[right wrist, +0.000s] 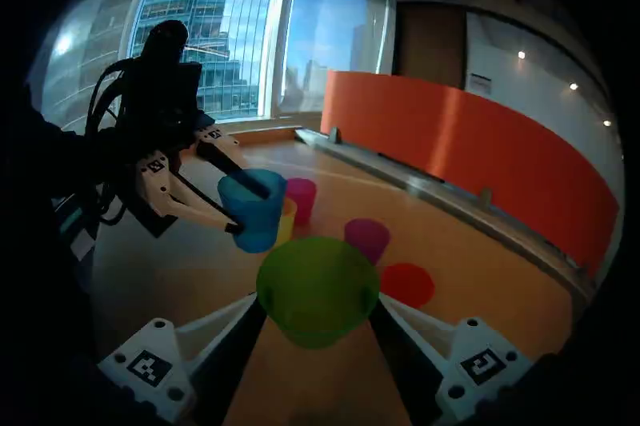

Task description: Pour water

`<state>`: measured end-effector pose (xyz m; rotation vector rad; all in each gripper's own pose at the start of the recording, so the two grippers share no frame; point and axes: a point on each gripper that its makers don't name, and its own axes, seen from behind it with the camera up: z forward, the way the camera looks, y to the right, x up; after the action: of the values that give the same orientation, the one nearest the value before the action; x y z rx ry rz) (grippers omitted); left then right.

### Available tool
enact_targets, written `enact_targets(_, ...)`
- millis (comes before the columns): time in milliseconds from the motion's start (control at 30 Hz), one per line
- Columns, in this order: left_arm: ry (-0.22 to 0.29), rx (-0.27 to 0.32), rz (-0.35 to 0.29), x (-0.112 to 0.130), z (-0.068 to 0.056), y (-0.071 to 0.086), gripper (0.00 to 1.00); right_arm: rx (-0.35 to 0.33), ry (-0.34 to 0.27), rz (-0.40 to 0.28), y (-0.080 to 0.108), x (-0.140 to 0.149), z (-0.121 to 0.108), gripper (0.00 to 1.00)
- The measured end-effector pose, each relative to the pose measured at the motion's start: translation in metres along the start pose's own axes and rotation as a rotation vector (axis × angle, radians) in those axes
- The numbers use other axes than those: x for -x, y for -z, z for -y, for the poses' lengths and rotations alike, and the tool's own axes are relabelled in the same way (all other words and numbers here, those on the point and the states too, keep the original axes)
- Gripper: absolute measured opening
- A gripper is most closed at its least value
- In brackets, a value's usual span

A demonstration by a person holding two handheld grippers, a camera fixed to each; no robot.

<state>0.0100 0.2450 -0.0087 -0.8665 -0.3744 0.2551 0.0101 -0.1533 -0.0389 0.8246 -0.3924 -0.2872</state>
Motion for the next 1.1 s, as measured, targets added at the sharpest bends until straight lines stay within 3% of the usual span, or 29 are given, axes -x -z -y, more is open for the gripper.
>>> enact_targets(467,0.005,-0.046,-0.055,-0.016,0.0,0.04,0.82,0.001,-0.009,-0.114,0.015,-0.039,0.02,0.89)
enact_targets(867,0.018,-0.07,-0.115,-0.03,0.004,0.062,0.82,0.017,-0.032,-0.213,0.023,-0.071,0.023,0.9)
enact_targets(1100,0.026,-0.085,-0.156,-0.039,0.007,0.072,0.82,0.017,-0.045,-0.236,0.026,-0.078,0.022,0.9)
